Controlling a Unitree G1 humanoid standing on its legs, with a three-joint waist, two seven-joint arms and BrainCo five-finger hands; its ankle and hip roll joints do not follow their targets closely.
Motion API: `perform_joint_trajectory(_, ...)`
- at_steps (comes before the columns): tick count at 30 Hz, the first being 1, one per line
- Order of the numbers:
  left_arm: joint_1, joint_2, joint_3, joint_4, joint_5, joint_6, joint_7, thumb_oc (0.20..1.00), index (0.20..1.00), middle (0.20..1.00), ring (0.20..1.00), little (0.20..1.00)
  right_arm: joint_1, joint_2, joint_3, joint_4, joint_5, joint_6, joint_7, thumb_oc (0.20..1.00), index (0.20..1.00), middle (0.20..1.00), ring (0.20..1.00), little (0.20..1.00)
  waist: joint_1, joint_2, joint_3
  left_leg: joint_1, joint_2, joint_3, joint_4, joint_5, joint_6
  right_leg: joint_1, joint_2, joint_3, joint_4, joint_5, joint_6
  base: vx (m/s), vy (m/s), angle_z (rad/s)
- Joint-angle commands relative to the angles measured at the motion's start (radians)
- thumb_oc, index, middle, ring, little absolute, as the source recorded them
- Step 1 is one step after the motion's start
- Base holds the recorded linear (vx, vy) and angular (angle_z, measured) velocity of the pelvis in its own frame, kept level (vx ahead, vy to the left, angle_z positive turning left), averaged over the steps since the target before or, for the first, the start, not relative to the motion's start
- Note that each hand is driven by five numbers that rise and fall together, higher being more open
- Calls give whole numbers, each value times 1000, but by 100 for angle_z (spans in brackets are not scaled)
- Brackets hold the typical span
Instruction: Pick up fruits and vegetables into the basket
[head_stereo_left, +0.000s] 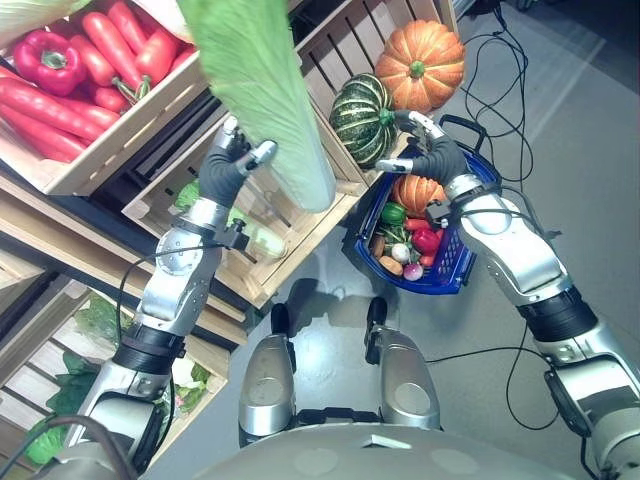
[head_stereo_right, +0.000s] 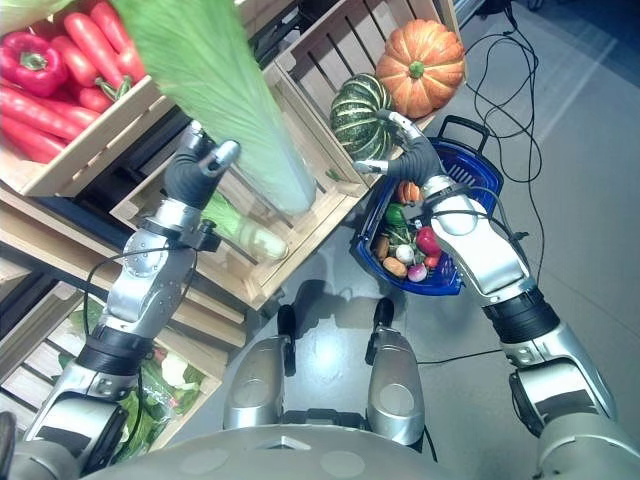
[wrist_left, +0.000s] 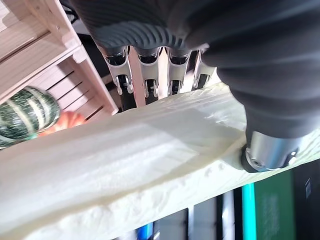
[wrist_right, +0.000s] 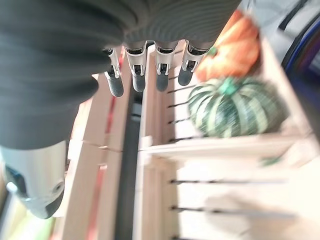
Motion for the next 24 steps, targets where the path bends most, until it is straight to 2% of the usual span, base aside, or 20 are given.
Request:
perform_joint_trajectory(1, 6, 67, -24, -26, 144, -81, -1, 200, 200, 200, 200, 200, -12, 35, 13, -87, 67, -57, 16, 1000, 1000, 1000, 1000, 1000, 9, -45, -84, -33, -7, 14, 30, -62, 40, 106, -61, 15, -41, -72, 80, 46, -29, 1)
perform_joint_trajectory(9, 23, 149, -40, 3, 397, -128, 43, 200, 200, 200, 200, 200, -9, 25, 36, -121, 85, -64, 71, 1000, 1000, 1000, 1000, 1000, 20, -49, -111, -9, 0, 19, 23, -67, 36, 130, -61, 13, -54, -73, 81, 44, -1, 0)
perform_joint_trajectory(13, 23, 163, -58, 21, 430, -111, 43, 200, 200, 200, 200, 200, 0, 29, 53, -150, 90, -69, 100, 1000, 1000, 1000, 1000, 1000, 19, -45, -122, 7, 3, 22, 11, -67, 34, 138, -62, 15, -60, -73, 86, 27, 22, 2)
perform_joint_trajectory(16, 27, 159, -70, 35, 460, -121, 53, 200, 200, 200, 200, 200, 7, 37, 66, -159, 96, -72, 108, 1000, 1000, 1000, 1000, 1000, 17, -43, -127, 13, 4, 23, 8, -67, 32, 143, -64, 16, -63, -73, 88, 16, 22, 0)
perform_joint_trajectory(24, 38, 140, -116, 67, 534, -117, 92, 200, 200, 200, 200, 200, 67, 89, 127, -148, 160, -128, 155, 1000, 1000, 1000, 1000, 1000, 14, -30, -131, 29, 5, 21, -4, -66, 29, 148, -69, 19, -67, -76, 93, 4, 21, -1)
